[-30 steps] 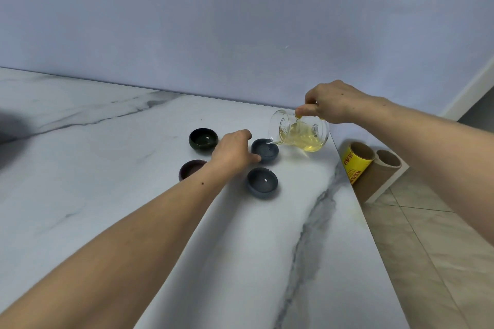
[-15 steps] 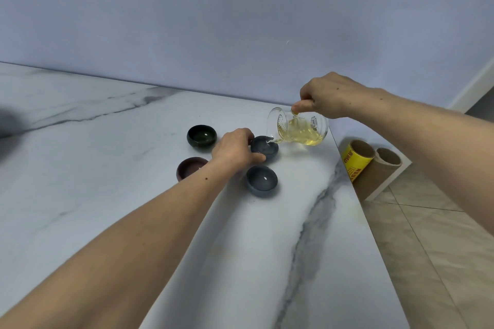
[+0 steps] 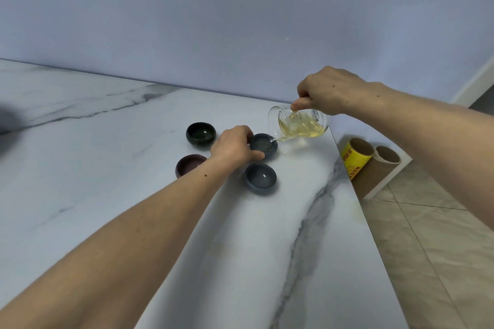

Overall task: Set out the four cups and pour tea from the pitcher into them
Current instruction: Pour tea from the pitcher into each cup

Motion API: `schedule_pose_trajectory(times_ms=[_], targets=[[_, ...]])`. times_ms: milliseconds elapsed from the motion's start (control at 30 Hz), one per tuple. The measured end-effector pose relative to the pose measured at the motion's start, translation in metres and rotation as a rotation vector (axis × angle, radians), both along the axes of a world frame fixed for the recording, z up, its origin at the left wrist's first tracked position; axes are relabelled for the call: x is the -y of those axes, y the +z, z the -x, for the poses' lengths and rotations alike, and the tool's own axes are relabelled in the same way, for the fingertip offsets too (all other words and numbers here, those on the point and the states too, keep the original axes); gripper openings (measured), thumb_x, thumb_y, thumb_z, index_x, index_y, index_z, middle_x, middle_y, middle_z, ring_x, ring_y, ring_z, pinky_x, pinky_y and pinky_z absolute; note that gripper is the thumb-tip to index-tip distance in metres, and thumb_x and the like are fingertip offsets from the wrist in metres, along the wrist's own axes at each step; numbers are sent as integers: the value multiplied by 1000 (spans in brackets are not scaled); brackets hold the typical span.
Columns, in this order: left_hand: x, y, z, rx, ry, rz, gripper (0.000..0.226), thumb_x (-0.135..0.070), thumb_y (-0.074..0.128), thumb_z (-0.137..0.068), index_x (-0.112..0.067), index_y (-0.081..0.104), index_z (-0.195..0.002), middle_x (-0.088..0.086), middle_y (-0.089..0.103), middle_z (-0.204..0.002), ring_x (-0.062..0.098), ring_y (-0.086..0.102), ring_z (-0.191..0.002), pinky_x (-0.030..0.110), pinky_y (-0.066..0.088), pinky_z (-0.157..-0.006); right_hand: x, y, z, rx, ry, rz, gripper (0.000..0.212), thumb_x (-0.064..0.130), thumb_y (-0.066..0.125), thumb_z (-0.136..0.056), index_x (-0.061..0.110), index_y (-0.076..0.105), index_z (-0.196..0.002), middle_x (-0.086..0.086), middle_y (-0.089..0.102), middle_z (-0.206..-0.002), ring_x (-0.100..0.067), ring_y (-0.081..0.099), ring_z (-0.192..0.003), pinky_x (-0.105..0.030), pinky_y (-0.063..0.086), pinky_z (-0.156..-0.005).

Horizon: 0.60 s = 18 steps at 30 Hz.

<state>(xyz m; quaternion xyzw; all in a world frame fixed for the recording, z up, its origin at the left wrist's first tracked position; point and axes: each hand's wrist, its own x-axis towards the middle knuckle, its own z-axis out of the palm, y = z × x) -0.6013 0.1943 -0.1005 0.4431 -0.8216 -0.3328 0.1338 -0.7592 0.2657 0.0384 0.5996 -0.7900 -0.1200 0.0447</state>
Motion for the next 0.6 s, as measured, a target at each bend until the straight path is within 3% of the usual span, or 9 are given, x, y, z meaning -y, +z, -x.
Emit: schedule_pose_trajectory(times_ms=[600], targets=[[2, 3, 2, 73, -32, 78, 55, -44, 77, -69, -24, 59, -118, -4, 65, -118, 20, 60, -107, 37, 54, -81, 1, 4, -7, -54, 23, 23, 44, 53, 54, -87, 11, 65, -89, -6, 60, -75, -27, 57, -75, -35, 42, -61]])
